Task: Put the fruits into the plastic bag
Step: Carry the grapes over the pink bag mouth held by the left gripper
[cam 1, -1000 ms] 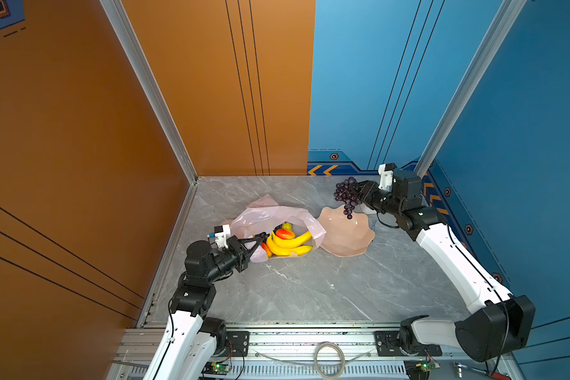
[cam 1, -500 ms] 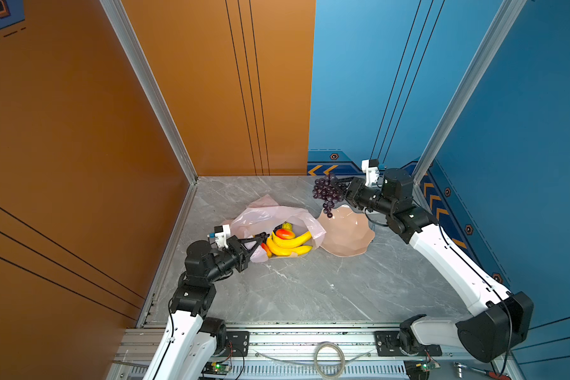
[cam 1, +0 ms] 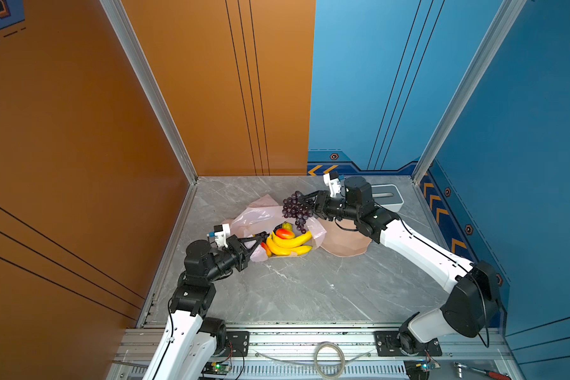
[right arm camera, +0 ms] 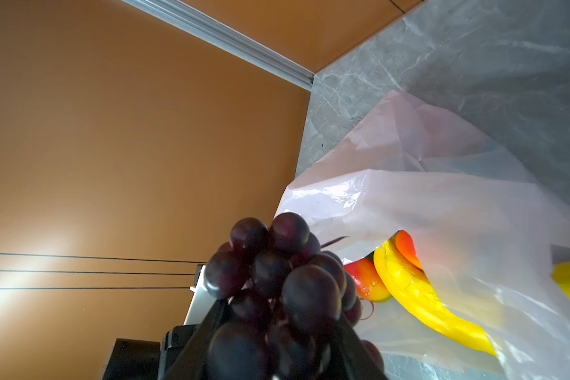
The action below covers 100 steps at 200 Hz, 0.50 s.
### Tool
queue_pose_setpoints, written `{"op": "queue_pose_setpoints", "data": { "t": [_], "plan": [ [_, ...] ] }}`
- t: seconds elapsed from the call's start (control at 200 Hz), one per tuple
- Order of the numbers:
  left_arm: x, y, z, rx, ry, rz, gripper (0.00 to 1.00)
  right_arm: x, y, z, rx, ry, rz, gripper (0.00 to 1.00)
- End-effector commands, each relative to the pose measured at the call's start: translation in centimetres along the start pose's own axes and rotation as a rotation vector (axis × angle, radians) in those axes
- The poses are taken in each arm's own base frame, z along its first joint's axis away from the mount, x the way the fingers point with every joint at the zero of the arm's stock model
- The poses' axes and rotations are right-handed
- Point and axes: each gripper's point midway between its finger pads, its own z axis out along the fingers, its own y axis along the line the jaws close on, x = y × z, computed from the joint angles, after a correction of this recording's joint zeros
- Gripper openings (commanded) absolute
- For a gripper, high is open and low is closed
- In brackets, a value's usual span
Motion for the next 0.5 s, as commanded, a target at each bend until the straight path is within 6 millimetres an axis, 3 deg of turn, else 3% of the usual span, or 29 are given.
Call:
{"op": "queue_pose_setpoints", "data": {
  "t": [0.0, 0.275, 0.416, 0.436, 0.496],
  "plan": [
    [0.3, -1.9, -0.3, 0.045, 0.011, 0.039, 0.0, -0.4, 2.8, 0.6, -0.078, -0.012, -0.037, 0.43],
    [0.1, -2.1, -0.2, 0.049, 0.007, 0.04, 0.0, 2.7, 2.1, 2.9, -0.067, 0.066, -0.037, 0.43],
    [-0.1, -2.7, -0.1, 0.057, 0.007, 0.046, 0.0, 3.7, 0.9, 3.5, -0.043, 0.088, -0.031, 0.43],
    [-0.1, -2.9, -0.1, 0.06, 0.007, 0.048, 0.0, 5.0, 1.4, 3.8, -0.051, 0.115, -0.037, 0.43],
    [-0.2, -3.2, 0.0, 0.063, 0.006, 0.053, 0.0, 5.6, 1.0, 4.0, -0.046, 0.129, -0.035, 0.43]
  ]
}}
